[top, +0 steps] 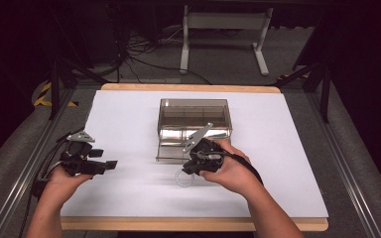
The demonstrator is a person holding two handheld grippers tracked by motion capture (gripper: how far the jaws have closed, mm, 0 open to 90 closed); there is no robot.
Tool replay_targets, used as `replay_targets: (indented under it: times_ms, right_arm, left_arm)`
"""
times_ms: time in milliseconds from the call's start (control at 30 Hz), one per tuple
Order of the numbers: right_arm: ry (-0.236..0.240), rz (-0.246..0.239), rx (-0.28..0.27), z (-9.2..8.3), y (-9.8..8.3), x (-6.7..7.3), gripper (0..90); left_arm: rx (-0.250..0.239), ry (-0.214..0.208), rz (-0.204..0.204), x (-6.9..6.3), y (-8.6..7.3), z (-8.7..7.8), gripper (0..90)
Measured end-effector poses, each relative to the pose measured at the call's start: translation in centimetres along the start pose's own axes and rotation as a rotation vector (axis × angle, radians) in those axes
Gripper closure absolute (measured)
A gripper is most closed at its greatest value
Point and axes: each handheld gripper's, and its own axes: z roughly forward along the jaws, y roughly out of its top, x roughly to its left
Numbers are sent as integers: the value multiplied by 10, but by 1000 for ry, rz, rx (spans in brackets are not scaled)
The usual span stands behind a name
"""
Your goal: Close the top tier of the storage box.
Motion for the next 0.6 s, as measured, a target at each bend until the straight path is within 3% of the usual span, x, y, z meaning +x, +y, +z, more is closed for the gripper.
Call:
replay_targets:
  times_ms: [67,300,600]
  right_arm:
    - [-3,-6,-12,-1,0,-1,839]
    - [-52,59,-83,-14,-3,-7,839]
    - [-104,124,-136,-25,-7,-15,838]
  left_arm:
    - [0,0,0,0,0,0,271]
    - [2,-2,1,1,0,0,270]
    - [1,4,-2,1,-1,0,269]
